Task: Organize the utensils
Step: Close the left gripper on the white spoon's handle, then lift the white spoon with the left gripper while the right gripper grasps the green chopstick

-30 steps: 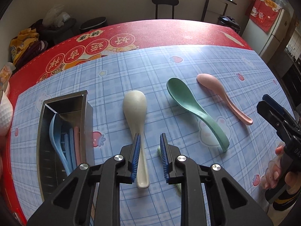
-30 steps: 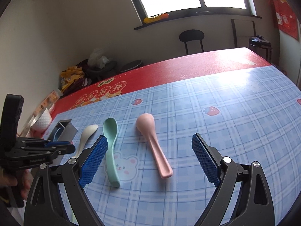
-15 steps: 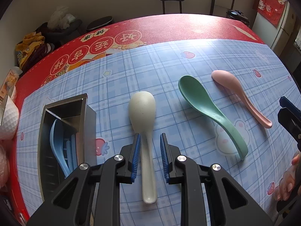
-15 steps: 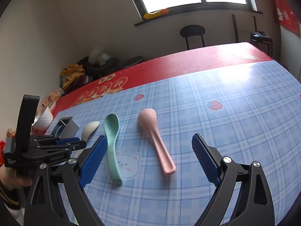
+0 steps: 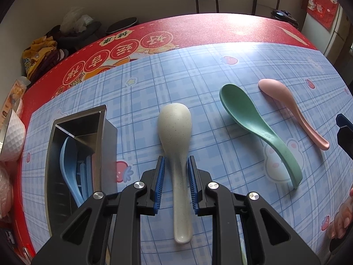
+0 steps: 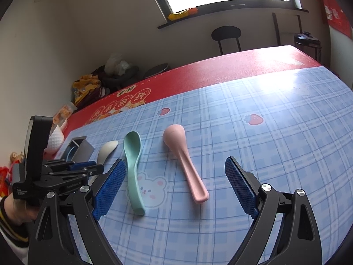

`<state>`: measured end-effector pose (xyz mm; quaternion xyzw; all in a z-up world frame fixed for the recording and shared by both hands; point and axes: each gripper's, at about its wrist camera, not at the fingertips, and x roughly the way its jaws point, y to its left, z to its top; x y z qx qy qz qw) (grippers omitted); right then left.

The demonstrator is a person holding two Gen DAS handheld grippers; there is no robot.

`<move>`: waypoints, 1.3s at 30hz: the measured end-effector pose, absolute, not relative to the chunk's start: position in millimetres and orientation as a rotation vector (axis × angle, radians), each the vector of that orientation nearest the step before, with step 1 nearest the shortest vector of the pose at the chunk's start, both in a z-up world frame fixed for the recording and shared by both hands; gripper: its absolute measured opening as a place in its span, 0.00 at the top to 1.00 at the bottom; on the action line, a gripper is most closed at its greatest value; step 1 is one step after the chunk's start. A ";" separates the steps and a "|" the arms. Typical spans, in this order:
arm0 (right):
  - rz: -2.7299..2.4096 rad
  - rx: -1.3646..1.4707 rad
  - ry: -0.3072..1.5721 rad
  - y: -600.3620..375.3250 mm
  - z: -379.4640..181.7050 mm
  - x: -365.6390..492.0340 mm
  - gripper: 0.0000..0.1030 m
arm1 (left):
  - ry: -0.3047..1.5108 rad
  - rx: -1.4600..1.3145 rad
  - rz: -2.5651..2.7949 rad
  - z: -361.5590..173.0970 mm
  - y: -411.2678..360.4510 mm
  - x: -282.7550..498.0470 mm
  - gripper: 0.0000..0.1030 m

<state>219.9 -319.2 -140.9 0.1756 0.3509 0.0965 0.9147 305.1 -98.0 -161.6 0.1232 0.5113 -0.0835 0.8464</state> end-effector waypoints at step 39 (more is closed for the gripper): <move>0.387 0.198 0.747 -252.7 -127.1 194.5 0.15 | 0.905 -0.002 -0.311 -91.3 -13.8 143.0 0.84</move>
